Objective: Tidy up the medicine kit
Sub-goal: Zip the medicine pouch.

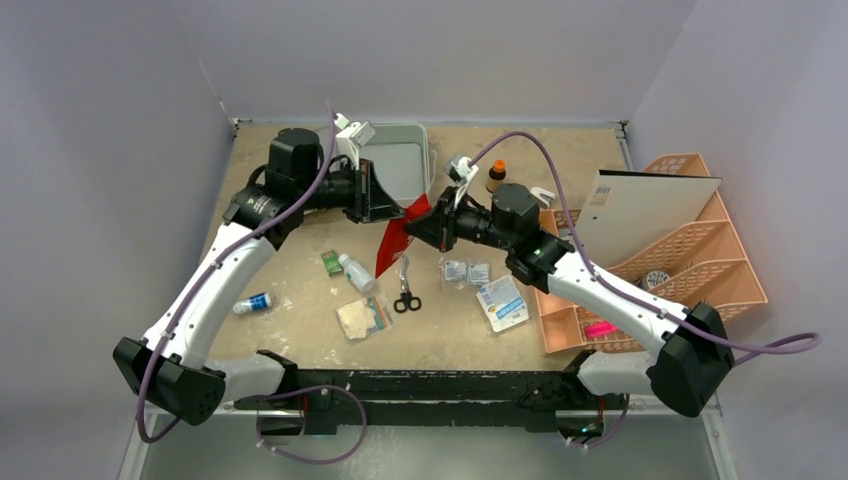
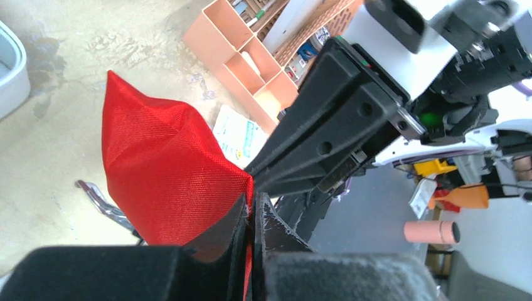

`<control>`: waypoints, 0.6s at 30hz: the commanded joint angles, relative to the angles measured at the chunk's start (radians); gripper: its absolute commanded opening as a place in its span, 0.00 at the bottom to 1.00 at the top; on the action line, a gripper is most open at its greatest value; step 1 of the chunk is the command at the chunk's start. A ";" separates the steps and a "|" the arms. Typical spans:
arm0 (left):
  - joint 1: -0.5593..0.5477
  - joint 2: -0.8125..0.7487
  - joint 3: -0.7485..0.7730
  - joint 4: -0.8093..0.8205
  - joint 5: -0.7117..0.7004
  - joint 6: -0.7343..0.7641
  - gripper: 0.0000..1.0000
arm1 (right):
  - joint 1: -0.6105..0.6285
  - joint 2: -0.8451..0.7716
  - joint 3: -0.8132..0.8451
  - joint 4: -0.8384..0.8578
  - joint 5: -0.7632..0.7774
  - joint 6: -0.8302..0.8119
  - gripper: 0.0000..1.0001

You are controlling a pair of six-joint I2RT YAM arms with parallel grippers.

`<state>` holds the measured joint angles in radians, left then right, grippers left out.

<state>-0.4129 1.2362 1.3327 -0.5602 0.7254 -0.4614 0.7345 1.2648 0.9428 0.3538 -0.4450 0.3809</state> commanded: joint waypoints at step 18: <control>0.002 -0.070 0.236 -0.300 -0.077 0.244 0.00 | -0.141 0.103 -0.009 -0.158 0.189 0.005 0.00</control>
<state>-0.4126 1.2221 1.5261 -0.8379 0.6621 -0.2199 0.6300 1.3346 0.9417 0.2222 -0.2947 0.3847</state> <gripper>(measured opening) 0.009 0.005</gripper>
